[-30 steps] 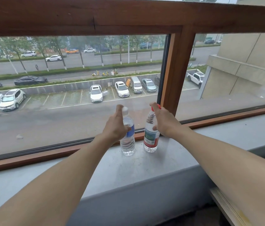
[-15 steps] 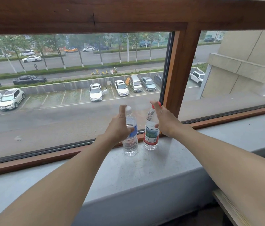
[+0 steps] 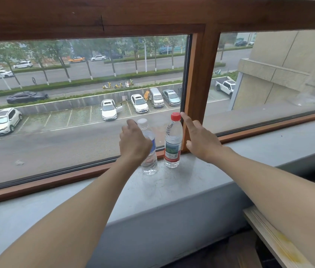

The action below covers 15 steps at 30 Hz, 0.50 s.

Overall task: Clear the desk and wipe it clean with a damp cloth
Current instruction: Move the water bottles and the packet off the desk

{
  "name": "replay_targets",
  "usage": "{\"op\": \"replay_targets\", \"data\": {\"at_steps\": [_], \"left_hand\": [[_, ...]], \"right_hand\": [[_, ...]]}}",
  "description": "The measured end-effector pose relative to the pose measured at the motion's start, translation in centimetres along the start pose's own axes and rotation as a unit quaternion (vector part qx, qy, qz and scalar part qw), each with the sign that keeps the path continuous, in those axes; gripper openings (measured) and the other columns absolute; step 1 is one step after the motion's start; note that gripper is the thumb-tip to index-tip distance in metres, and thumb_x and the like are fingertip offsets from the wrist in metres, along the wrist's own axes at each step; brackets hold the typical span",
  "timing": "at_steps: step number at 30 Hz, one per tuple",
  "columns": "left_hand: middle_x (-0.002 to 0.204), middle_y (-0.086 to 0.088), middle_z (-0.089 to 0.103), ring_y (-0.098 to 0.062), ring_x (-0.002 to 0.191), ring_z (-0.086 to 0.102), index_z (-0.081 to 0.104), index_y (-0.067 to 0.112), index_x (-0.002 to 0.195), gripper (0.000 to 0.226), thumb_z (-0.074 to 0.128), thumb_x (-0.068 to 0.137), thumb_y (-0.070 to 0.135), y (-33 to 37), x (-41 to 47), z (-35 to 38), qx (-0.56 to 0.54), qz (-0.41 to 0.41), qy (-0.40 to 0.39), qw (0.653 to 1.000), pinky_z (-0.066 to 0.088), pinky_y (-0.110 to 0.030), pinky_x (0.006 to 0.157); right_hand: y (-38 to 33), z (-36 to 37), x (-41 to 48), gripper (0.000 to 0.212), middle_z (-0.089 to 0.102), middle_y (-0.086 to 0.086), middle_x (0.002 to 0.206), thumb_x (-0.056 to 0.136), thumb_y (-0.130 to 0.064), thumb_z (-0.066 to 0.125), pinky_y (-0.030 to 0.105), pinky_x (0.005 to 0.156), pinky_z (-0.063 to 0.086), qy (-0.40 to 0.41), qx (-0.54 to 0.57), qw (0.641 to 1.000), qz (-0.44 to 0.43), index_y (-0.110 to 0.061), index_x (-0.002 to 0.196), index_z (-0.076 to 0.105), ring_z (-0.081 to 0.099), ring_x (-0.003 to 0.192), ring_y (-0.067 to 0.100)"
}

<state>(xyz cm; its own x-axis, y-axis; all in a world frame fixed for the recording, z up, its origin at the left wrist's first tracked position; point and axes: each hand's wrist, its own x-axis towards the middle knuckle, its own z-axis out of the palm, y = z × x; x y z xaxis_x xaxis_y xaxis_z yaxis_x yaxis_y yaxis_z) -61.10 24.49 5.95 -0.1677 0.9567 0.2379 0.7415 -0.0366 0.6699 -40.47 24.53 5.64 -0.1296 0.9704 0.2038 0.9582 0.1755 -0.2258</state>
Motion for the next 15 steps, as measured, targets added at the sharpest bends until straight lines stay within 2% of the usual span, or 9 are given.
{"op": "replay_targets", "data": {"at_steps": [2, 5, 9, 15], "left_hand": [[0.104, -0.013, 0.058, -0.034, 0.098, 0.056, 0.051, 0.009, 0.11, 0.028, 0.053, 0.083, 0.005, 1.7, -1.3, 0.3, -0.019, 0.05, 0.003, 0.999, 0.049, -0.047, 0.087], [0.098, -0.011, 0.068, -0.031, 0.094, 0.063, 0.064, 0.014, 0.098, 0.021, 0.049, 0.085, 0.007, 5.1, -4.0, 2.7, -0.007, 0.107, -0.069, 0.992, 0.054, -0.042, 0.084], [0.095, -0.007, 0.071, -0.028, 0.09, 0.064, 0.068, 0.016, 0.091, 0.02, 0.048, 0.086, 0.011, 11.1, -9.4, 8.5, 0.005, 0.165, -0.152, 0.975, 0.054, -0.039, 0.082], [0.089, -0.005, 0.069, -0.027, 0.085, 0.064, 0.064, 0.016, 0.088, 0.018, 0.046, 0.084, 0.013, 20.3, -21.2, 18.5, 0.011, 0.224, -0.288, 0.931, 0.055, -0.039, 0.076]], "right_hand": [[1.2, -0.7, -2.0, 0.085, 0.048, 0.012, 0.126, 0.096, -0.012, 0.055, 0.035, 0.062, 0.042, -0.002, 0.003, 1.0, 0.013, -0.032, 0.157, 0.0, 0.053, 0.074, 0.022], [3.8, -1.8, -5.7, 0.074, 0.049, 0.01, 0.132, 0.096, -0.012, 0.049, 0.038, 0.071, 0.044, -0.022, 0.023, 0.999, 0.036, -0.028, 0.157, 0.009, 0.054, 0.089, 0.028], [9.0, -3.5, -12.5, 0.065, 0.052, 0.009, 0.135, 0.095, -0.013, 0.047, 0.041, 0.082, 0.046, -0.021, 0.045, 0.994, 0.094, -0.023, 0.153, 0.019, 0.057, 0.108, 0.034], [19.8, -5.9, -26.8, 0.046, 0.062, 0.011, 0.125, 0.095, -0.012, 0.046, 0.039, 0.077, 0.043, -0.002, 0.035, 0.974, 0.222, -0.017, 0.14, 0.041, 0.06, 0.108, 0.037]]}}
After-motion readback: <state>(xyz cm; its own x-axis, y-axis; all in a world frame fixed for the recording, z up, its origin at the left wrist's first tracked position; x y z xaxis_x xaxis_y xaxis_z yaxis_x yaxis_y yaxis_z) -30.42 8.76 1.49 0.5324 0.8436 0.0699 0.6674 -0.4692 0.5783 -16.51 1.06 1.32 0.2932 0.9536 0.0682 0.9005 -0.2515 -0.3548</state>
